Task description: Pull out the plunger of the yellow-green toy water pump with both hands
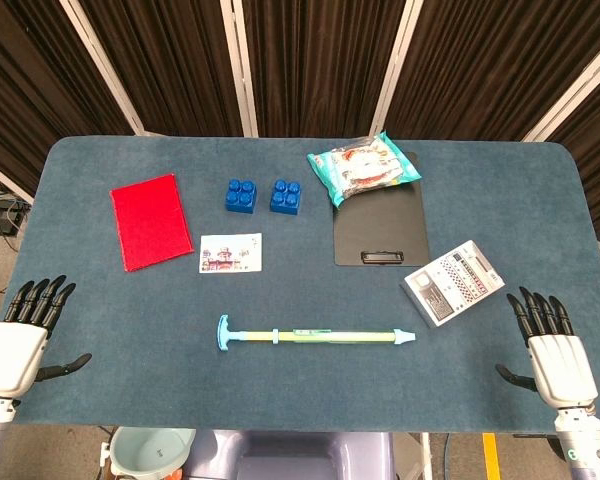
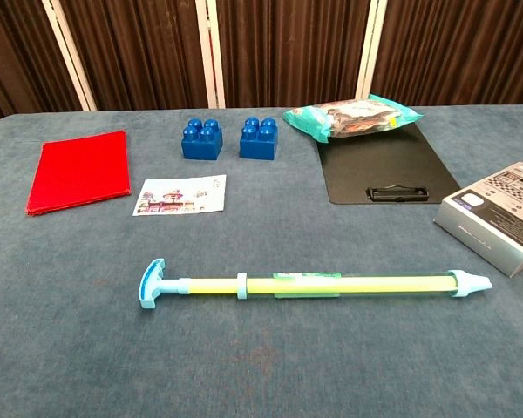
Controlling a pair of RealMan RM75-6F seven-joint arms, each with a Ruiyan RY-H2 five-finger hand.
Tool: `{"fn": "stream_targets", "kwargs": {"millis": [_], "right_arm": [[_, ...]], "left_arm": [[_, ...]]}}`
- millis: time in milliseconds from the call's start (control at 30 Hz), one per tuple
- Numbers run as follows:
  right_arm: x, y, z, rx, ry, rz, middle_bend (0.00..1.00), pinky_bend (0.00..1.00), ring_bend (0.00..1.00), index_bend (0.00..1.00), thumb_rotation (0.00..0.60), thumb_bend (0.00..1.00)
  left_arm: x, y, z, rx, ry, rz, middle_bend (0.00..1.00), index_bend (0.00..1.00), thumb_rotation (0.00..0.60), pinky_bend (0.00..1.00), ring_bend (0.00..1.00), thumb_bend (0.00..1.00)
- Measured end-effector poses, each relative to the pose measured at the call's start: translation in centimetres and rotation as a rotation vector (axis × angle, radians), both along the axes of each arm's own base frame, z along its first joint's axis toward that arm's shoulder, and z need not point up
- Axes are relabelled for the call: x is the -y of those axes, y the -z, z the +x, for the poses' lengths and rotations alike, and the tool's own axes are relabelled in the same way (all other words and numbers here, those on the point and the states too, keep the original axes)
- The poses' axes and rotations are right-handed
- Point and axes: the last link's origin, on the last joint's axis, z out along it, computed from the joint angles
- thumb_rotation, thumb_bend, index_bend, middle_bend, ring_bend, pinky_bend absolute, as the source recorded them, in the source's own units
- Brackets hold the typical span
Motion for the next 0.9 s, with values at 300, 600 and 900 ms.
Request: {"fn": "stream_targets", "kwargs": {"millis": [300,600,900], "right_arm": [[-0.2,0.3,-0.1,-0.007,0.012,0.025,0.0,0.0,0.0,0.03,0.6,0.0],[-1.2,1.9,0.3,-0.081,0.023,0.065,0.0,0.0,0.0,0.25,0.6,0.05],[-2.5,7.6,2.4,-0.13,-0.072,0.201,0.0,0.0,0.0,0.41,0.6,0.11]], "left_arm": [[-0.1,1.0,0.2,-0.024,0.003,-0.022,0.0,0.0,0.6,0.0,0.0,0.05],[-1.1,2.2,1.6,-0.016,0.075,0.003,0.0,0.0,0.6,0.0,0.0,0.05],[-2.8,4.9,3.0,-0.034,0.167,-0.005,0.0,0.0,0.6,0.0,0.0,0.06]]}}
